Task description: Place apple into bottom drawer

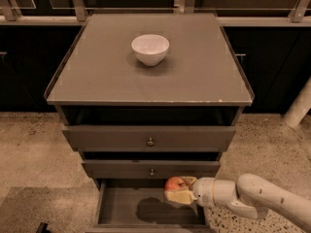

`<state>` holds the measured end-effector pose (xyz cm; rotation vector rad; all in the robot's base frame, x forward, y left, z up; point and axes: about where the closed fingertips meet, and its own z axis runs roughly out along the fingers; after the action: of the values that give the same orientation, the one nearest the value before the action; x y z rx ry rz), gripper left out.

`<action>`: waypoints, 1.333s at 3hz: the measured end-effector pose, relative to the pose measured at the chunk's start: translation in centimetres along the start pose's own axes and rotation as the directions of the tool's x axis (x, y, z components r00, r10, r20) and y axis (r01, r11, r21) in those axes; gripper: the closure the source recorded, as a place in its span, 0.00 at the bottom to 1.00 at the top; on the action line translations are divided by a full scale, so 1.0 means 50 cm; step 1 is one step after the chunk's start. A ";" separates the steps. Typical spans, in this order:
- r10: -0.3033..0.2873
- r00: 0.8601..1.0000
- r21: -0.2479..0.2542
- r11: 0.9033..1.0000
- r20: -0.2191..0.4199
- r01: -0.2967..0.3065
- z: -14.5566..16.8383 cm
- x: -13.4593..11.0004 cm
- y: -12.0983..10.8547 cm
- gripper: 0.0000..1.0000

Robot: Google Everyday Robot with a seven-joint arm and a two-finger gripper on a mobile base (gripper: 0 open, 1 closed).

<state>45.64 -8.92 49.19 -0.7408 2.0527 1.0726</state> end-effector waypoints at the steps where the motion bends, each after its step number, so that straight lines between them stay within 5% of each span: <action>1: 0.045 0.999 0.007 0.999 0.004 -0.045 0.031 0.044 -0.047 1.00; 4: 0.223 0.975 0.112 0.969 -0.021 -0.220 0.145 0.218 -0.218 1.00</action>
Offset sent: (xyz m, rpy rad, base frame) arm 0.0424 -0.0138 -0.1542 -0.0029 0.1748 -0.1293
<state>49.51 -9.94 32.62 -0.4855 2.2435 1.0639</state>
